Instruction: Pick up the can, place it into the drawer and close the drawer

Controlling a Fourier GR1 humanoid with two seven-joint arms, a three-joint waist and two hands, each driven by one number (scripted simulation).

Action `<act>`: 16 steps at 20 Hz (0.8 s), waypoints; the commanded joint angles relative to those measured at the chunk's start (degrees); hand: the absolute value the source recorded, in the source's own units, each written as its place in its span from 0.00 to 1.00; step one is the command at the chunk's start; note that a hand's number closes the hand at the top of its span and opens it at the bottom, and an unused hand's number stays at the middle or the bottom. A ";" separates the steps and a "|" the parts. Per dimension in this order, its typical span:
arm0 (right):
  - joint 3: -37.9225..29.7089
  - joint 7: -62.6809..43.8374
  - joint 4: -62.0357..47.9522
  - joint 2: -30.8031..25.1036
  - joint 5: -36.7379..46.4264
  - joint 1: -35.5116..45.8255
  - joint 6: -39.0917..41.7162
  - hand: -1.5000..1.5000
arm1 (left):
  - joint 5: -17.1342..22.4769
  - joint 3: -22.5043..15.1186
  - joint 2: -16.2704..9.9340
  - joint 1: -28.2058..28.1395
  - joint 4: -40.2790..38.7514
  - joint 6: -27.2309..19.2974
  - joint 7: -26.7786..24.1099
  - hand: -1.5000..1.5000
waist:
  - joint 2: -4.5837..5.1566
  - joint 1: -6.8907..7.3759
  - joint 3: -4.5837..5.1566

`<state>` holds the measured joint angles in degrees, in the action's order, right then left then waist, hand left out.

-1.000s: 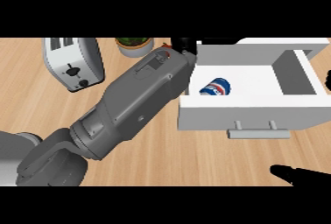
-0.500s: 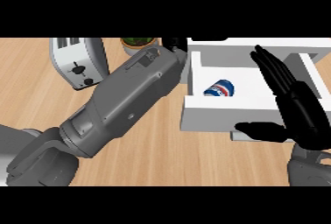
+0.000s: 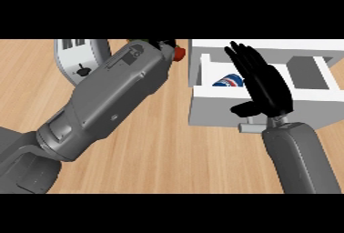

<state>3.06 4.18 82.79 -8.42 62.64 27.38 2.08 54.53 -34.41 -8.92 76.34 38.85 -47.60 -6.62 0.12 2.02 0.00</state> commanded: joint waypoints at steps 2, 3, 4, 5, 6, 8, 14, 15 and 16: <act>-1.85 2.71 -16.24 0.33 3.68 5.06 -9.09 0.00 | -1.55 -0.32 -5.35 -0.93 6.23 -1.05 4.53 0.00 | -0.03 0.92 -0.05; -0.08 0.42 -17.06 2.74 5.43 5.50 -9.74 0.00 | -2.29 0.24 -3.32 -4.58 6.10 -1.26 1.75 0.00 | 0.02 -0.19 -0.02; -1.50 1.64 -21.71 2.52 5.54 6.41 -12.75 0.00 | -1.71 0.51 -6.24 -3.94 7.18 0.60 3.94 0.00 | 0.15 0.60 -0.04; -1.93 1.46 -23.96 1.43 6.87 7.15 -13.80 0.00 | -2.15 -0.08 -6.74 -5.52 10.20 -0.89 4.10 0.00 | -0.03 1.11 -0.03; -3.53 4.54 -26.97 -0.44 5.59 8.44 -14.84 0.00 | -2.89 -0.15 -7.32 -4.87 9.23 -0.54 4.96 0.00 | 0.14 0.41 -0.06; -3.16 1.81 -32.30 1.69 8.84 11.17 -19.14 0.00 | -2.72 0.18 -8.67 -5.79 10.72 0.65 6.26 0.00 | 0.31 0.78 -0.06; -6.47 2.95 -43.37 0.92 9.92 16.96 -27.28 0.00 | -4.64 0.40 -10.97 -9.99 16.51 -0.51 6.68 0.00 | 0.43 0.91 -0.06; -7.12 2.73 -45.44 1.52 9.82 18.89 -28.54 0.00 | -4.24 0.83 -11.99 -9.41 17.22 0.10 8.01 0.00 | 0.56 1.42 -0.08; -7.28 2.93 -46.85 0.73 10.25 19.14 -28.54 0.00 | -4.82 0.58 -13.15 -7.95 18.41 -0.96 10.02 0.00 | 0.37 1.14 -0.08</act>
<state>-2.53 7.05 44.22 -8.29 72.40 44.65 -21.69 50.47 -34.24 -19.55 68.44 54.15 -48.14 0.94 -0.41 3.07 0.77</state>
